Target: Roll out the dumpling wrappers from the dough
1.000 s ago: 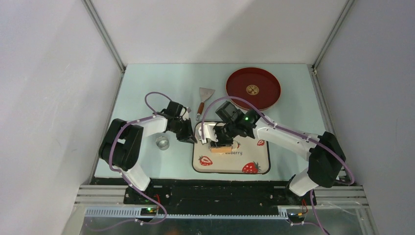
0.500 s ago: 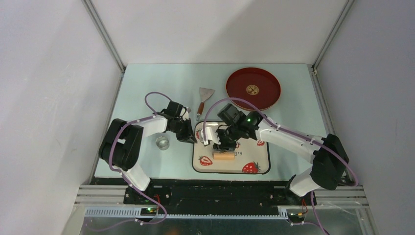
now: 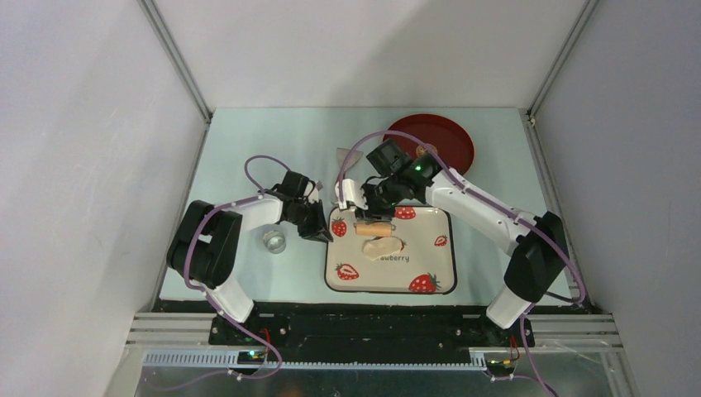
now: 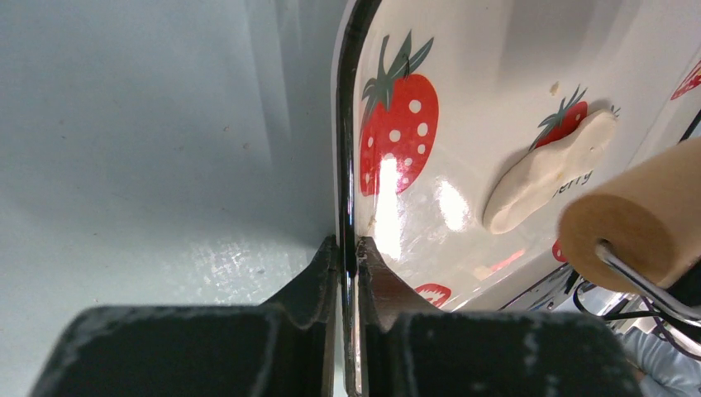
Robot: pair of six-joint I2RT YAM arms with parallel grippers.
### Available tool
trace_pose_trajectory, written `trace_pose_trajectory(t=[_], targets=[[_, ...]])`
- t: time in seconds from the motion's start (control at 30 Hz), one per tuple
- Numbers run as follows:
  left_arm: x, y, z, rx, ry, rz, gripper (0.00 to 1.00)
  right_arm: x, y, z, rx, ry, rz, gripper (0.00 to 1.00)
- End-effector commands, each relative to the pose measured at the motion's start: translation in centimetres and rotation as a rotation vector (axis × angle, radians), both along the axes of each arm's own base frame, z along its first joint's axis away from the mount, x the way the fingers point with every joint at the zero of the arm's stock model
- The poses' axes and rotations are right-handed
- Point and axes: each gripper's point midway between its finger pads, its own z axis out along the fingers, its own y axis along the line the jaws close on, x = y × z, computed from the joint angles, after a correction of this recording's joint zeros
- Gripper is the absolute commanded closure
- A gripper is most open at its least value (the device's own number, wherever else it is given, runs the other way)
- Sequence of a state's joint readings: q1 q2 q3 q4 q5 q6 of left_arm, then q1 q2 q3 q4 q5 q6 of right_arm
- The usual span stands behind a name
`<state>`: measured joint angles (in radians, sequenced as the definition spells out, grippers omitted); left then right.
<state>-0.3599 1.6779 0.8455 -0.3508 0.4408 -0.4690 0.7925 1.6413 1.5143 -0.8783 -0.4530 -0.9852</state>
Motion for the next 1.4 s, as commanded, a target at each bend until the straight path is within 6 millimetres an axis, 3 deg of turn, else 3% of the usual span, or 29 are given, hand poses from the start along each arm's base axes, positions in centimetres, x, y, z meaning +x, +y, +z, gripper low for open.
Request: trace_pose_trajectory(t=[0.0, 0.3, 0.53, 0.8, 1.37], targets=[[-1.6, 3.4, -3.4, 0.194, 0.046, -0.022, 1.0, -0.9, 0.1, -1.1, -0.012, 0.032, 0.05, 1.0], [-1.7, 3.4, -3.5, 0.194, 0.047, -0.021, 1.0, -1.8, -0.2, -3.8, -0.041, 0.079, 0.067, 1.0], [-1.6, 3.3, -3.5, 0.194, 0.047, -0.024, 1.0, -1.9, 0.0, -4.4, -0.052, 0.087, 0.071, 1.0], [-1.6, 3.3, -3.5, 0.192, 0.048, -0.024, 1.0, -1.9, -0.9, -7.2, -0.117, 0.146, 0.056, 1.0], [-1.8, 3.4, -3.5, 0.195, 0.049, -0.022, 1.0, 1.5, -3.0, -10.1, -0.219, 0.106, -0.09, 1.0]])
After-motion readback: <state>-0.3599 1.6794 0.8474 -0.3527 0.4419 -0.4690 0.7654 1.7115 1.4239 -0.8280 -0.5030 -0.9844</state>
